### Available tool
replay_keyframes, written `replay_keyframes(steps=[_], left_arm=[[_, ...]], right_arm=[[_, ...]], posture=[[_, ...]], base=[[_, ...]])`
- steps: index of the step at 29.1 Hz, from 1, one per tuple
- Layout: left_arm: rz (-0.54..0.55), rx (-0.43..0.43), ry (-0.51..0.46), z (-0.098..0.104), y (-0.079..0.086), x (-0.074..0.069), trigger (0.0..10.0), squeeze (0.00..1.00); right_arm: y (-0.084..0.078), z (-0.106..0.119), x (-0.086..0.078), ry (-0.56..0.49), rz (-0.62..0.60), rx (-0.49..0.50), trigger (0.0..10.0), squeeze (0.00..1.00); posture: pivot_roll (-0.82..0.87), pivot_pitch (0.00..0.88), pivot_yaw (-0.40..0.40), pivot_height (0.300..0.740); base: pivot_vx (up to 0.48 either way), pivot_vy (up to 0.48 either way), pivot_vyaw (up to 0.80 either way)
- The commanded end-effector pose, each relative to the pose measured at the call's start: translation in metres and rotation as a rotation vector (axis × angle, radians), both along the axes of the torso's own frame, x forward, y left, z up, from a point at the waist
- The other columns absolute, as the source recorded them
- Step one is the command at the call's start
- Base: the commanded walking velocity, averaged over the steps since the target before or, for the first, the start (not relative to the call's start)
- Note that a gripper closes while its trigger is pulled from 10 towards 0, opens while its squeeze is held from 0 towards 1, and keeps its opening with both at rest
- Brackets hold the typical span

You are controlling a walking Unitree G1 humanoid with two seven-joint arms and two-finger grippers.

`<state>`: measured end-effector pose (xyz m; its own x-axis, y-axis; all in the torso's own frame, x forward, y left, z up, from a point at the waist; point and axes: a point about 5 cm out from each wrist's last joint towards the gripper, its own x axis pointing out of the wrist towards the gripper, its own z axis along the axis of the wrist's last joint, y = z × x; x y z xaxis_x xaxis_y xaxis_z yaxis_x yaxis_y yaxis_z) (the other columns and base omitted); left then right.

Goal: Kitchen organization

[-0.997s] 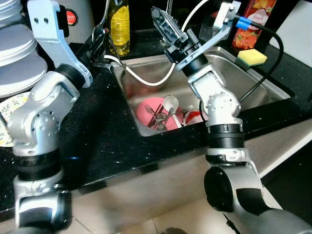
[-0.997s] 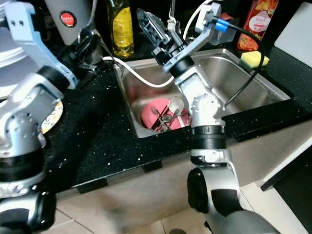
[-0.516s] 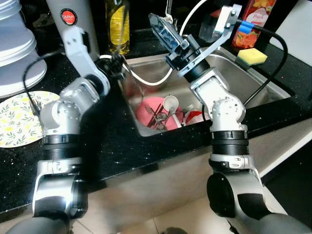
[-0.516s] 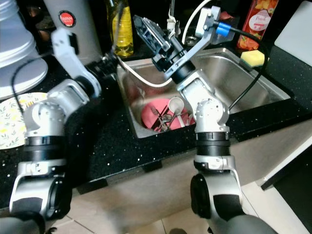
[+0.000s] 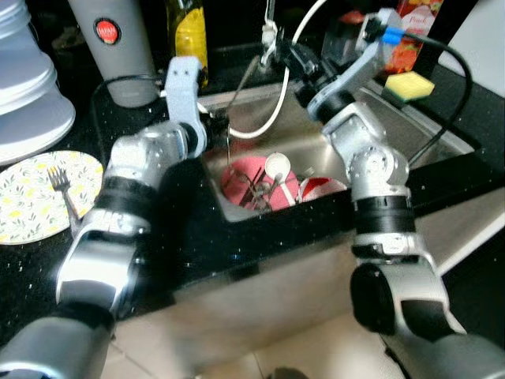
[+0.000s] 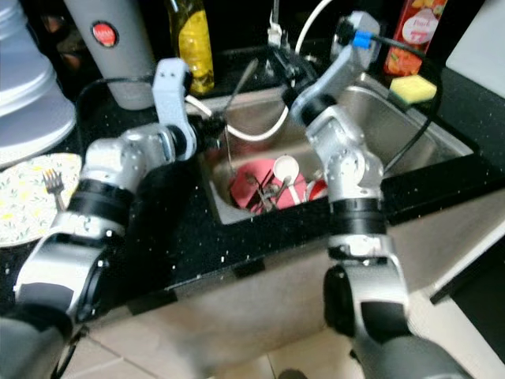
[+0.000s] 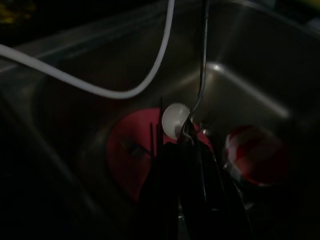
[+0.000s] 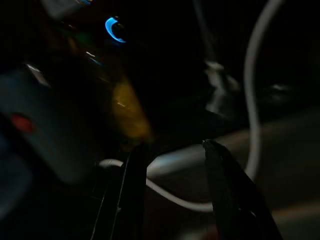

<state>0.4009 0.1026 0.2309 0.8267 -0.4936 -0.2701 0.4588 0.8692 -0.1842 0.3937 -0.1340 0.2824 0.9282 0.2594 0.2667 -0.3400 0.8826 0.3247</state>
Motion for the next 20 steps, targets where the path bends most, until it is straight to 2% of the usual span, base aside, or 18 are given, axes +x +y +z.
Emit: replay_keyframes(steps=[1,3,4,5,6,7,13,15,16,17,18,20], left_arm=[[-0.028,0.031,-0.002,-0.001,-0.009,0.001,10.0,0.0],[-0.035,0.039,0.008,-0.004,-0.011,0.002,10.0,0.0],[-0.066,0.075,0.039,-0.015,-0.021,0.001,10.0,0.0],[-0.074,0.085,0.049,-0.019,-0.024,0.001,10.0,0.0],[-0.084,0.094,0.053,-0.021,-0.026,0.001,10.0,0.07],[-0.09,0.099,0.055,-0.022,-0.028,0.002,10.0,0.16],[-0.118,0.108,0.056,-0.026,-0.036,0.001,10.0,0.16],[-0.119,0.118,0.058,-0.028,-0.038,0.001,10.0,0.27],[-0.116,0.121,0.06,-0.029,-0.038,0.001,10.0,0.4],[-0.111,0.124,0.063,-0.03,-0.038,0.001,10.0,0.91],[-0.105,0.127,0.063,-0.031,-0.037,0.001,10.0,1.0],[-0.097,0.125,0.06,-0.031,-0.034,0.003,10.0,1.0]], right_arm=[[0.006,-0.003,0.0,0.006,0.015,-0.033,10.0,0.0],[0.006,-0.004,-0.001,0.01,0.021,-0.065,10.0,0.0],[0.009,-0.022,-0.002,0.081,0.067,-0.292,10.0,0.0],[0.009,-0.03,-0.002,0.11,0.086,-0.38,10.0,0.0],[0.009,-0.036,-0.002,0.134,0.099,-0.433,10.0,0.0],[0.008,-0.04,-0.002,0.15,0.119,-0.445,10.0,0.0],[0.003,-0.041,-0.001,0.156,0.146,-0.475,10.0,0.0],[0.002,-0.042,-0.001,0.153,0.154,-0.525,10.0,0.0],[0.0,-0.042,0.0,0.156,0.145,-0.539,10.0,0.0],[-0.002,-0.043,0.001,0.163,0.135,-0.543,10.0,0.0],[-0.003,-0.044,0.002,0.17,0.129,-0.544,10.0,0.0],[-0.004,-0.044,0.002,0.178,0.132,-0.546,10.0,0.0]], posture=[[-0.01,0.0,0.042,0.74],[-0.02,0.0,0.043,0.74],[-0.03,0.0,0.046,0.74],[-0.03,0.0,0.046,0.74],[-0.03,0.0,0.046,0.74],[-0.03,0.0,0.045,0.74],[-0.04,0.0,0.042,0.74],[-0.04,0.0,0.039,0.74],[-0.04,0.0,0.038,0.74],[-0.03,0.0,0.035,0.74],[-0.03,0.0,0.033,0.74],[-0.03,0.0,0.026,0.74]], base=[[0.0,0.0,0.0],[0.0,0.0,0.0],[0.0,0.0,0.0],[0.0,0.0,0.0],[0.0,0.0,0.0],[0.0,0.0,0.0],[0.0,0.0,0.0],[0.0,0.0,0.0],[0.0,0.0,0.0],[0.0,0.0,0.0],[0.0,0.0,0.0],[0.0,0.0,0.0]])
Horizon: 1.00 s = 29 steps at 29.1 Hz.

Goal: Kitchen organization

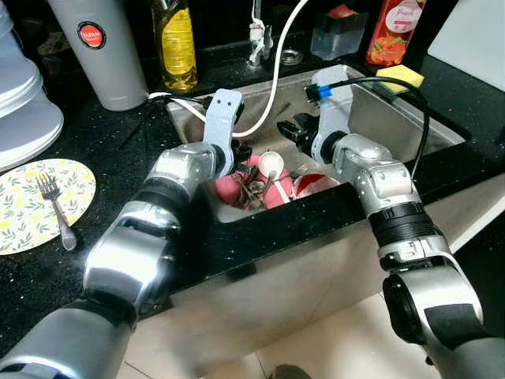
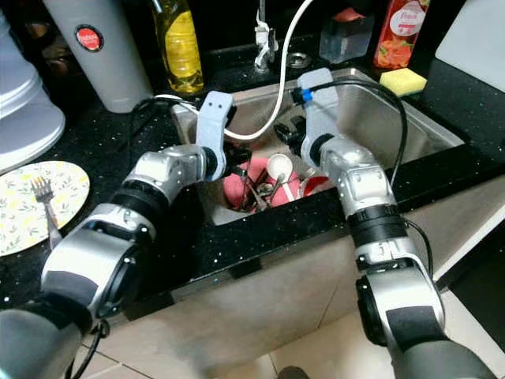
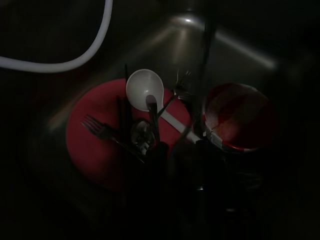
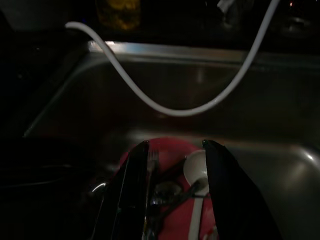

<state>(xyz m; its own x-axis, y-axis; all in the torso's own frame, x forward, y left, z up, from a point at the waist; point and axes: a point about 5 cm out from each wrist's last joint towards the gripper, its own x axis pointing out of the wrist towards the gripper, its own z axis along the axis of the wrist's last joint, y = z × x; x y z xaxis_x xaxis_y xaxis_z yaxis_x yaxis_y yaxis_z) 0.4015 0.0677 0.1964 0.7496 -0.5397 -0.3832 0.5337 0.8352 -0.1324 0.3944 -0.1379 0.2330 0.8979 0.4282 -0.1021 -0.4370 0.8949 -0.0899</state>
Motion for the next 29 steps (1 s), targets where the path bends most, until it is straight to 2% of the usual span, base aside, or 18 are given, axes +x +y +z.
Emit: replay_keyframes(steps=[1,3,8,13,14,15,16,17,19,20,21,22,23,29], left_arm=[[0.004,0.016,-0.016,0.004,0.001,0.002,10.0,1.0],[0.004,0.013,-0.017,0.004,0.001,0.003,10.0,1.0],[0.036,-0.089,-0.069,0.019,0.015,0.006,10.0,1.0],[0.104,-0.075,-0.156,0.038,0.033,0.008,10.0,1.0],[0.13,-0.081,-0.183,0.046,0.039,0.007,10.0,0.0],[0.195,-0.029,-0.212,0.052,0.052,0.004,10.0,0.0],[0.195,-0.029,-0.212,0.052,0.052,0.004,10.0,0.0],[0.24,0.008,-0.229,0.056,0.059,0.001,10.0,0.0],[0.392,0.114,-0.243,0.057,0.081,-0.011,10.0,0.0],[0.392,0.114,-0.243,0.057,0.081,-0.011,10.0,0.0],[0.452,0.154,-0.247,0.056,0.088,-0.016,10.0,0.0],[0.595,0.218,-0.256,0.053,0.106,-0.032,10.0,0.0],[0.595,0.218,-0.256,0.053,0.106,-0.032,10.0,0.0],[0.901,0.19,-0.221,0.054,0.155,-0.066,10.0,0.0]], right_arm=[[0.0,0.006,0.002,-0.012,0.007,-0.008,10.0,0.0],[0.0,0.006,0.002,-0.011,0.01,-0.008,10.0,0.0],[0.005,0.01,0.004,-0.03,0.023,0.018,10.0,0.0],[0.005,0.013,0.005,-0.039,0.017,0.025,10.0,0.0],[0.005,0.013,0.005,-0.039,0.015,0.029,10.0,0.0],[0.005,0.013,0.005,-0.039,0.017,0.034,10.0,0.0],[0.005,0.013,0.005,-0.039,0.017,0.034,10.0,0.0],[0.006,0.013,0.005,-0.038,0.02,0.037,10.0,0.0],[0.008,0.013,0.005,-0.041,0.039,0.059,10.0,0.0],[0.008,0.013,0.005,-0.041,0.039,0.059,10.0,0.0],[0.009,0.013,0.005,-0.044,0.047,0.069,10.0,0.0],[0.015,0.018,0.003,-0.074,0.105,0.097,10.0,0.0],[0.015,0.018,0.003,-0.074,0.105,0.097,10.0,0.0],[0.039,0.03,-0.011,-0.146,0.322,0.09,10.0,0.0]], posture=[[-0.02,0.0,0.024,0.74],[-0.02,0.0,0.024,0.74],[0.0,0.0,0.01,0.74],[0.01,0.0,0.003,0.74],[0.02,0.002,0.003,0.74],[0.03,0.005,0.006,0.74],[0.03,0.005,0.006,0.74],[0.03,0.005,0.006,0.74],[0.06,0.013,0.002,0.74],[0.06,0.013,0.002,0.74],[0.06,0.013,0.002,0.74],[0.08,0.019,-0.006,0.74],[0.08,0.019,-0.006,0.74],[0.1,0.018,-0.027,0.74]], base=[[0.0,0.0,0.0],[0.0,0.0,0.0],[0.0,0.0,0.0],[0.0,0.0,0.0],[0.0,0.0,0.0],[0.0,0.0,0.0],[0.0,0.0,0.0],[0.0,0.0,0.0],[0.0,0.0,0.0],[0.0,0.0,0.0],[0.0,0.0,0.0],[0.0,0.0,0.0],[0.0,0.0,0.0],[0.0,0.0,0.0]])
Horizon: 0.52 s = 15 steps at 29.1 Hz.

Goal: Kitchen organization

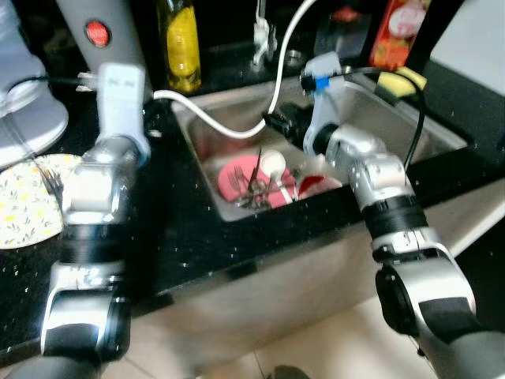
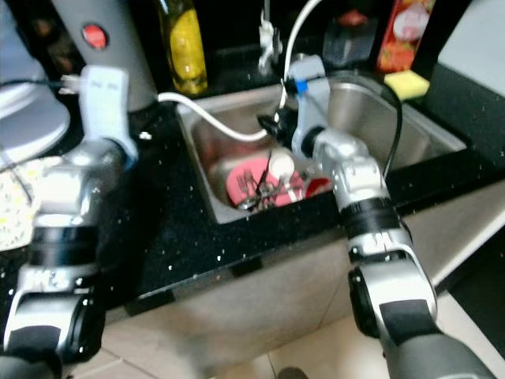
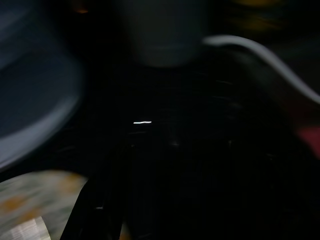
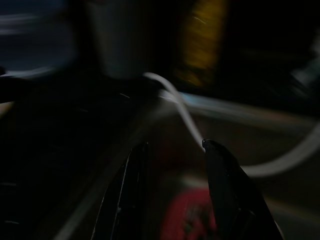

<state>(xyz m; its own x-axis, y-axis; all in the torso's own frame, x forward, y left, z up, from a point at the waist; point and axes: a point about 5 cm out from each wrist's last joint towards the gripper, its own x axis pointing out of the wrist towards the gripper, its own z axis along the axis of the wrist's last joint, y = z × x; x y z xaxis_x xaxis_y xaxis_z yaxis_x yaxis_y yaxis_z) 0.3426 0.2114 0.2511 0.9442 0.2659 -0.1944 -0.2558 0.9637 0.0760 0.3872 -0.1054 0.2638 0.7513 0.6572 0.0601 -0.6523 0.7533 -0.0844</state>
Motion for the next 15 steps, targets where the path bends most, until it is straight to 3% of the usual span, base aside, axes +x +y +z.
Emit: replay_keyframes(steps=[1,4,5,8,11,12,15], left_arm=[[0.125,-0.017,0.011,-0.001,0.02,-0.011,10.0,0.0],[0.173,-0.032,0.014,-0.001,0.028,-0.017,10.0,0.0],[0.252,-0.03,0.029,-0.002,0.041,-0.031,10.0,0.0],[0.274,-0.014,0.064,-0.007,0.048,-0.042,10.0,0.0],[0.288,-0.059,0.113,-0.017,0.055,-0.053,10.0,0.01],[0.281,-0.072,0.125,-0.019,0.054,-0.057,10.0,1.0],[0.262,-0.053,0.124,-0.018,0.049,-0.06,10.0,1.0]], right_arm=[[0.01,0.001,-0.005,-0.022,0.071,-0.008,10.0,0.0],[0.014,0.001,-0.006,-0.024,0.091,-0.008,10.0,0.0],[0.021,0.002,-0.006,-0.026,0.119,-0.008,10.0,0.0],[0.027,0.004,-0.006,-0.032,0.136,-0.007,10.0,0.0],[0.029,0.008,-0.006,-0.046,0.143,0.012,10.0,0.0],[0.029,0.009,-0.006,-0.047,0.143,0.02,10.0,0.0],[0.028,0.008,-0.006,-0.045,0.137,0.025,10.0,0.0]], posture=[[0.1,0.018,-0.027,0.74],[0.11,0.018,-0.035,0.74],[0.11,0.018,-0.04,0.74],[0.12,0.017,-0.041,0.74],[0.13,0.019,-0.046,0.74],[0.13,0.019,-0.043,0.74],[0.13,0.02,-0.039,0.74]], base=[[0.0,0.0,0.0],[0.0,0.0,0.0],[0.0,0.0,0.0],[0.0,0.0,0.0],[0.0,0.0,0.0],[0.0,0.0,0.0],[0.0,0.0,0.0]])
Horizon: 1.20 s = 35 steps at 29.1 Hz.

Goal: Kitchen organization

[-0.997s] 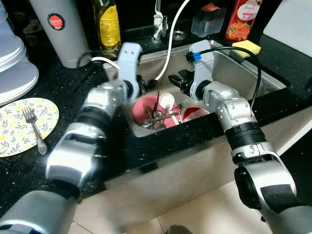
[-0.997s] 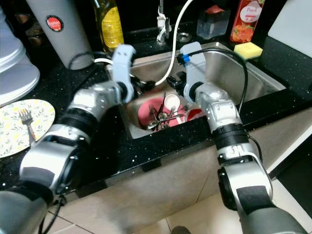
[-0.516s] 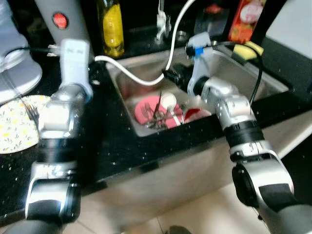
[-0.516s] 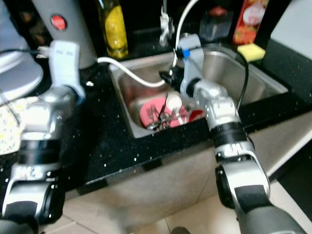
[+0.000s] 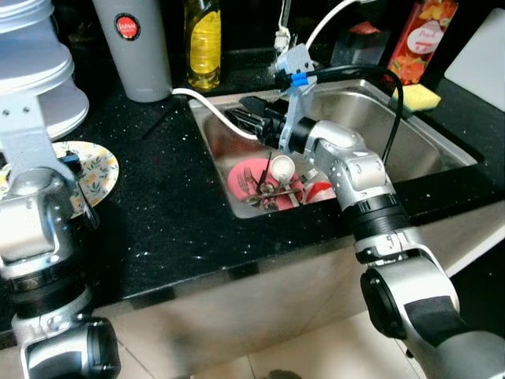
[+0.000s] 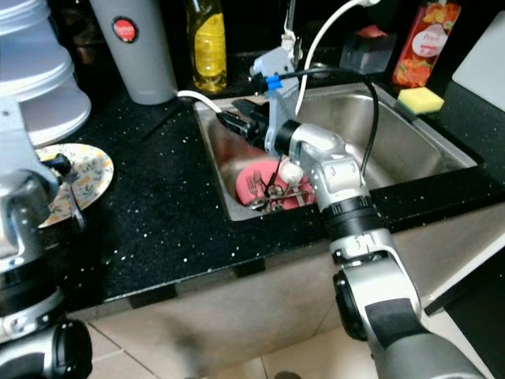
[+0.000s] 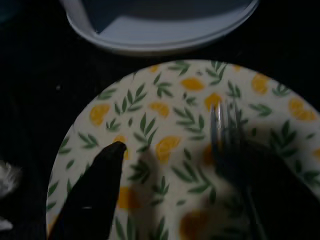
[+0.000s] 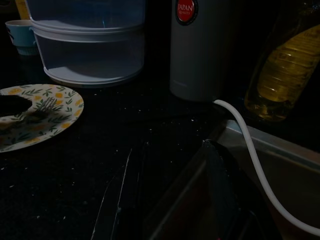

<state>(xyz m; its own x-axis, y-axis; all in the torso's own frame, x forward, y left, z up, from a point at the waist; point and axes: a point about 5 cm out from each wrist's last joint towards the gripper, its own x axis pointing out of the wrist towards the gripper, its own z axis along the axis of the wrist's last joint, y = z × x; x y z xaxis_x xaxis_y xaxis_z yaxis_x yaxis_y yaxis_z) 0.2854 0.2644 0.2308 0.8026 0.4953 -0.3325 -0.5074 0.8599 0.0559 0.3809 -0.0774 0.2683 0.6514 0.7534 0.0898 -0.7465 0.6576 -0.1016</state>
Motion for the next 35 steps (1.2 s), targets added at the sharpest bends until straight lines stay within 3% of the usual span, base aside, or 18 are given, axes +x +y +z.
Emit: replay_keyframes(steps=[1,4,10,11,19,20,21,22,23,32,35], left_arm=[[-0.03,0.031,0.002,0.003,-0.006,-0.004,10.0,1.0],[-0.038,0.052,0.028,0.001,-0.017,-0.011,10.0,1.0],[-0.073,-0.006,0.022,-0.003,-0.026,-0.012,10.0,1.0],[-0.057,-0.034,0.032,-0.007,-0.025,-0.012,10.0,0.0],[0.04,-0.068,0.125,-0.03,-0.021,-0.027,10.0,0.0],[0.036,-0.083,0.141,-0.035,-0.022,-0.029,4.1,0.0],[0.034,-0.096,0.149,-0.039,-0.023,-0.03,2.8,0.0],[0.034,-0.096,0.149,-0.039,-0.023,-0.03,2.8,0.0],[0.028,-0.088,0.164,-0.044,-0.025,-0.031,0.0,0.0],[0.04,-0.046,0.185,-0.051,-0.022,-0.031,0.0,0.0],[0.063,0.026,0.193,-0.053,-0.016,-0.032,0.0,0.0]], right_arm=[[-0.001,0.004,0.001,-0.009,-0.004,0.019,10.0,0.0],[-0.002,0.002,0.002,-0.005,-0.014,0.022,10.0,0.0],[-0.002,0.001,0.001,-0.007,-0.012,0.027,10.0,0.0],[-0.001,0.001,0.001,-0.008,-0.01,0.029,10.0,0.0],[-0.003,0.001,0.001,-0.009,-0.016,0.027,10.0,0.0],[-0.003,0.001,0.001,-0.009,-0.018,0.028,10.0,0.0],[-0.003,0.001,0.001,-0.009,-0.019,0.027,10.0,0.0],[-0.003,0.001,0.001,-0.009,-0.019,0.027,10.0,0.0],[-0.002,0.001,0.001,-0.012,-0.019,0.03,10.0,0.0],[0.0,0.004,0.001,-0.017,-0.016,0.043,10.0,0.0],[0.0,0.004,0.001,-0.018,-0.015,0.046,10.0,0.0]], posture=[[0.13,0.02,-0.039,0.74],[0.13,0.026,-0.027,0.74],[0.13,0.024,-0.027,0.74],[0.12,0.022,-0.024,0.74],[0.12,0.017,-0.023,0.74],[0.12,0.016,-0.022,0.74],[0.12,0.015,-0.023,0.74],[0.12,0.015,-0.023,0.74],[0.12,0.014,-0.022,0.74],[0.12,0.0,-0.024,0.74],[0.12,0.0,-0.025,0.74]], base=[[0.0,0.0,0.0],[0.0,0.0,0.0],[0.0,0.0,0.0],[0.0,0.0,0.0],[0.0,0.0,0.0],[0.0,0.0,0.0],[0.0,0.0,0.0],[0.0,0.0,0.0],[0.0,0.0,0.0],[0.0,0.0,0.0],[0.0,0.0,0.0]])
